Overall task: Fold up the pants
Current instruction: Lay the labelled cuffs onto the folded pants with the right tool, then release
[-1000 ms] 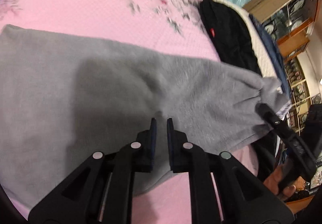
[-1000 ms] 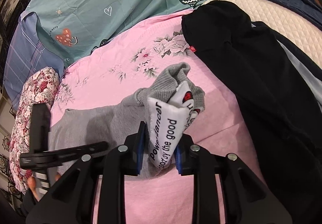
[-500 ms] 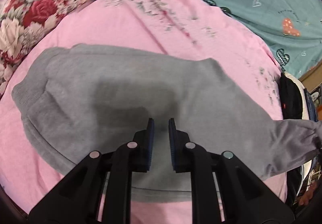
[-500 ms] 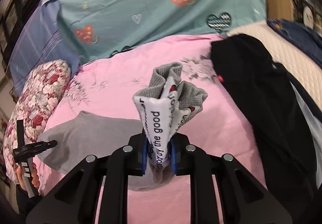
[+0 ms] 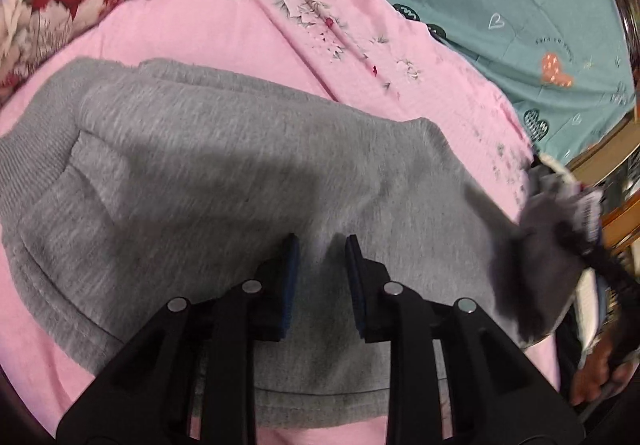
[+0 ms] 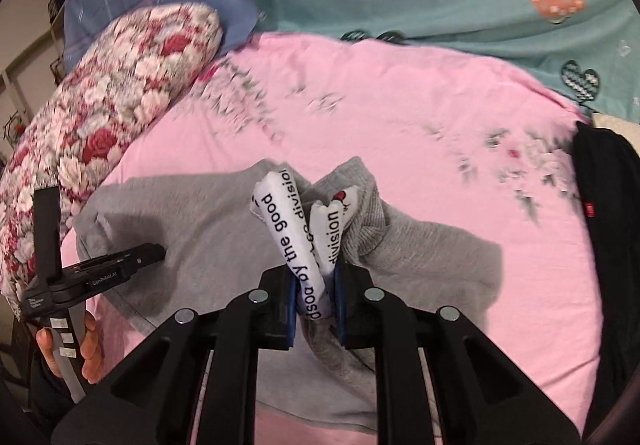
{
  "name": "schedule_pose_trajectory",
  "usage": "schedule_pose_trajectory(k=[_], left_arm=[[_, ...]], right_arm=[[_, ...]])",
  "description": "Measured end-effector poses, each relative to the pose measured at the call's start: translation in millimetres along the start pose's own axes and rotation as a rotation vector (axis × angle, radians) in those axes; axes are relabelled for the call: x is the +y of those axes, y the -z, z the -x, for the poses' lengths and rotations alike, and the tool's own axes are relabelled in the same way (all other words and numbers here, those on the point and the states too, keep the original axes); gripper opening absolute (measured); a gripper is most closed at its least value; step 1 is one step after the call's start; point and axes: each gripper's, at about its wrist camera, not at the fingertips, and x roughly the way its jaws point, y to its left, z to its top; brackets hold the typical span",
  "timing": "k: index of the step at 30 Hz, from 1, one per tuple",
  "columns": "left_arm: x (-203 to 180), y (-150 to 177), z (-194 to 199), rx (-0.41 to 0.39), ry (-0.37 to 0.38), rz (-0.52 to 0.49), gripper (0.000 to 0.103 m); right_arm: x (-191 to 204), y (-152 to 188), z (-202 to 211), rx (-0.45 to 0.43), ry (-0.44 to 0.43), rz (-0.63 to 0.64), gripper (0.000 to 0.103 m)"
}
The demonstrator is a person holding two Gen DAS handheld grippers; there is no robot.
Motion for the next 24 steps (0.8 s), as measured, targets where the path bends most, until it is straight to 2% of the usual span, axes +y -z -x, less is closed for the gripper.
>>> schedule_pose_trajectory(k=[3,8,10,12,14,16,18,21,23,24], left_arm=[[7,0,1,0.008,0.039,0.031,0.024],[-4,2,-1,-0.004,-0.02,-0.025,0.025],[-6,3,0,-0.009,-0.036,-0.041,0.025],[-6,3,0,-0.01,-0.035,-0.042,0.025],[-4,1,0,-0.007,-0.022,-0.03,0.025],[-1,1,0,-0.004,-0.009,-0.018,0.025],[1,1,0,-0.002,-0.003,-0.012,0.025],[-1,1,0,-0.004,-0.011,-0.019,0.025],[-2,1,0,-0.004,-0.013,-0.021,0.025],[-1,1,0,-0.004,-0.012,-0.021,0.025]], right_arm=[[24,5,-28,0.055,0.015,0.026,0.015],[40,20,-58,0.122,0.038,0.083,0.016],[45,25,-65,0.159,0.04,0.113,0.024],[50,25,-60,0.169,0.005,0.117,0.045],[53,21,-48,0.177,-0.072,0.095,0.048],[50,13,-30,0.166,-0.173,0.042,0.048],[39,4,-15,0.121,-0.201,-0.014,0.048],[18,-7,-11,0.056,-0.082,-0.06,0.046],[6,-9,-25,0.079,-0.058,-0.086,0.036],[0,-8,-37,0.113,-0.072,-0.105,0.035]])
